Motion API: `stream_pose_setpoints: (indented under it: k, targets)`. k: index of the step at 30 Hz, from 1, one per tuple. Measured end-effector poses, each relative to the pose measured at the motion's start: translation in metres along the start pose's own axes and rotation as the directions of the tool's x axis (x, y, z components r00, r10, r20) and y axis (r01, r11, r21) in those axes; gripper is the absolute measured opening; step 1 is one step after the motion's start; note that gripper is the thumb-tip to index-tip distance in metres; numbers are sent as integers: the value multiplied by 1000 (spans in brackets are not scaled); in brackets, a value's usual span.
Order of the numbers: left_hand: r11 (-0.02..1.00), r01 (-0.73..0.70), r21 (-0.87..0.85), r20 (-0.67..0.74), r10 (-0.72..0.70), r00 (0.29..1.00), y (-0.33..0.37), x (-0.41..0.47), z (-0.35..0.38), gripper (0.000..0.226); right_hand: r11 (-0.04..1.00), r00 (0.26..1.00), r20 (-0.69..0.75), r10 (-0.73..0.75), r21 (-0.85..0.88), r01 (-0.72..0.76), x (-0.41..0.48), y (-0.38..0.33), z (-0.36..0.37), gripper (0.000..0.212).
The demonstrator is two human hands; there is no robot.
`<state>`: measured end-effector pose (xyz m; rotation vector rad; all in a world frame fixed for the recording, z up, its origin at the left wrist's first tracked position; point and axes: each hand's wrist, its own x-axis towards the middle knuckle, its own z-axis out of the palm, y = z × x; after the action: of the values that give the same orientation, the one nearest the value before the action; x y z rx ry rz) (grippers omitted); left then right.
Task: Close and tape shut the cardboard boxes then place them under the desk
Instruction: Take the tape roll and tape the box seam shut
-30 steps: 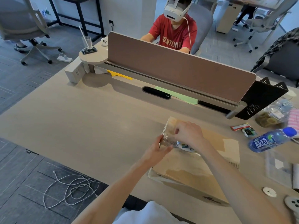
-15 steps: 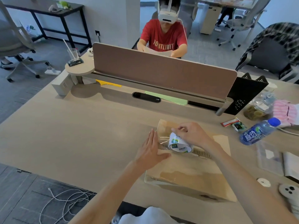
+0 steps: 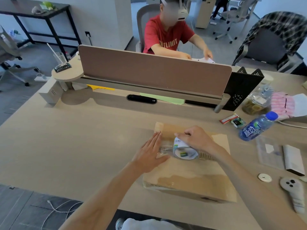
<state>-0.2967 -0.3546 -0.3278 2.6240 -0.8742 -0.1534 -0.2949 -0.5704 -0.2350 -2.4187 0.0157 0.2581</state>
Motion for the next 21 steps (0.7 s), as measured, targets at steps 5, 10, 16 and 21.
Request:
stream_pose_setpoints:
  k: [5, 10, 16, 21]
  targets:
    - [998, 19, 53, 33, -20, 999, 1, 0, 0, 100, 999, 996, -74, 42, -19, -43, -31, 59, -61, 60]
    - [975, 36, 220, 36, -45, 998, 8, 6, 2, 99, 995, 984, -178, 27, 98, -10, -69, 99, -82, 56]
    - [976, -68, 207, 16, 66, 998, 29, 26, 10, 96, 995, 983, -185, 9, 96, 9, -66, 117, -75, 56]
    - [976, -54, 210, 6, 54, 999, 25, 25, 13, 98, 999, 986, -162, -29, 31, 34, -77, 131, -83, 55]
